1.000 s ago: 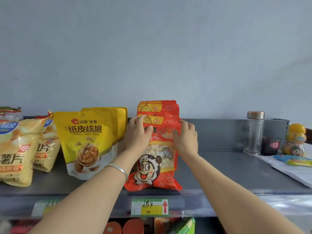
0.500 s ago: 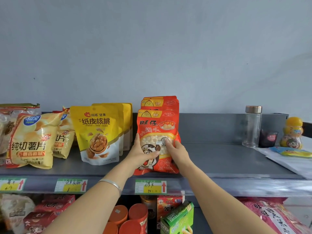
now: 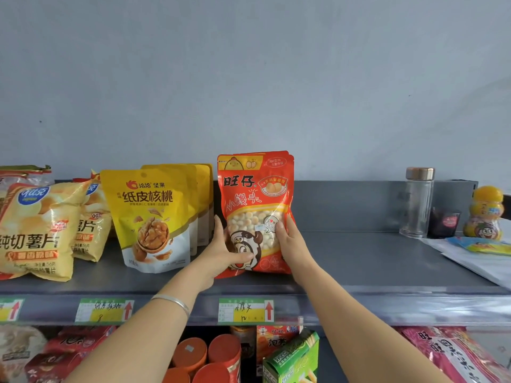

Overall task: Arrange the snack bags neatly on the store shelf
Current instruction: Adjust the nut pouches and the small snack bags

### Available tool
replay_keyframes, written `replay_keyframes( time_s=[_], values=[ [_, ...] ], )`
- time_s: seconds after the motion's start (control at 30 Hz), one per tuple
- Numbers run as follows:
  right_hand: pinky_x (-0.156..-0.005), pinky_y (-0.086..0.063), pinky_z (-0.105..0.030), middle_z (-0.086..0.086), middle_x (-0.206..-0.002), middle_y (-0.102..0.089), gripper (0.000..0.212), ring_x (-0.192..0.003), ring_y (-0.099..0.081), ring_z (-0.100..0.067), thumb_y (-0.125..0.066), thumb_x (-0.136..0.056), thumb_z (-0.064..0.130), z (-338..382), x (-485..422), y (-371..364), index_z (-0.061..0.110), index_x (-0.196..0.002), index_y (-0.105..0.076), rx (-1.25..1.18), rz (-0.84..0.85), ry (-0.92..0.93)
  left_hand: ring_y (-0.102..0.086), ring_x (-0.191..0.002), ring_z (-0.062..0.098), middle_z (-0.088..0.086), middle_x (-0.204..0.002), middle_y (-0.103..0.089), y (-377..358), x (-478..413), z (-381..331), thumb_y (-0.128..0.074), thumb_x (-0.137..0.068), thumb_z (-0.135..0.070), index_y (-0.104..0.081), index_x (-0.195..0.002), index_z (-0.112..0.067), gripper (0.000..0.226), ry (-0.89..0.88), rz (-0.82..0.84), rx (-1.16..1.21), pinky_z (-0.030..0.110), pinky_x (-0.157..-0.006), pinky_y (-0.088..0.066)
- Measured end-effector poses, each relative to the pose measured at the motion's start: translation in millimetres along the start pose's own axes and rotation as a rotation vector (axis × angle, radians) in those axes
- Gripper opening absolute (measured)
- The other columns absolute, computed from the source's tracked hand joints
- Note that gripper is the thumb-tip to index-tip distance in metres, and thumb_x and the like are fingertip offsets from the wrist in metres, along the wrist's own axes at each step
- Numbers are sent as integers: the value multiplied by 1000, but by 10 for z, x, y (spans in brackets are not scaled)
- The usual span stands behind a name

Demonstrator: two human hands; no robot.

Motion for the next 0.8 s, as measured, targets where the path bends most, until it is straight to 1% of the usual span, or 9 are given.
replay_keyframes(
  time_s=[0.07,0.13,0.2,0.23,0.37,0.53,0.63,0.7,0.8],
  values=[
    [-105,-43,-47,10,-138,-53,63,-126,-52,-19,-49,-81,64,59,68,-15,51,-140,-31,-29,42,-2,-47,-116,10,-4,-138,-45,-21,-12,34,-77,-74,-6,-16,-147,-23,97,36,43,-42,19,-88,-41],
    [-98,-50,-38,9,-126,-60,56,-116,-60,-14,-68,-85,41,141,163,-26,41,-132,-37,-58,128,31,-47,-110,9,-5,-125,-49,-44,-23,51,-78,-73,-7,-21,-144,-20,91,64,45,-74,19,-85,-38],
    [-94,-53,-32,8,-120,-62,69,-110,-62,-11,-80,-78,17,141,174,-22,39,-125,-36,-21,209,80,-47,-110,10,-4,-122,-49,-38,-51,71,-78,-73,-8,-19,-143,-20,92,60,28,-93,20,-86,-38],
    [-95,-53,-33,5,-122,-61,76,-111,-61,-12,-83,-73,13,132,173,-27,39,-126,-35,3,227,93,-48,-110,10,-4,-123,-50,-33,-68,79,-78,-73,-8,-19,-142,-21,92,50,20,-103,20,-85,-40],
    [-98,-51,-41,0,-128,-59,82,-117,-59,-17,-88,-61,22,140,101,-57,41,-125,-39,55,202,160,-50,-114,15,2,-128,-50,-25,-98,92,-80,-70,-10,-17,-141,-22,95,9,-44,-157,29,-94,-44],
    [-91,-53,-25,4,-125,-59,70,-115,-59,-13,-83,-73,11,113,53,-58,42,-117,-39,35,218,179,-46,-117,13,0,-131,-44,-72,-103,52,-75,-75,-2,-5,-147,-26,103,-35,-15,-84,17,-81,-44],
    [-92,-53,-27,3,-125,-58,76,-115,-59,-12,-81,-75,8,101,90,-39,36,-127,-33,-7,208,146,-42,-120,11,-3,-133,-40,-89,-68,12,-74,-75,3,0,-147,-29,109,-78,-18,-38,12,-74,-45],
    [-96,-52,-35,3,-126,-59,81,-115,-60,-14,-82,-73,9,120,112,-12,31,-133,-33,-22,195,128,-40,-123,10,-7,-133,-38,-75,-35,-24,-75,-74,-1,3,-148,-31,112,-109,-50,-44,16,-85,-45],
    [-98,-51,-40,4,-128,-60,92,-115,-61,-14,-87,-68,16,102,100,22,27,-141,-31,-6,197,94,-35,-133,14,-4,-148,-30,-28,-15,-26,-78,-74,-10,12,-148,-33,119,-120,-103,-63,36,-107,-37]
  ],
)
Point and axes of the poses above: each hand's wrist, its own x-axis away from the middle knuckle, its own y-axis out of the back of the hand, z = x × y, the point moved 5 cm from there along -x, towards the middle knuckle
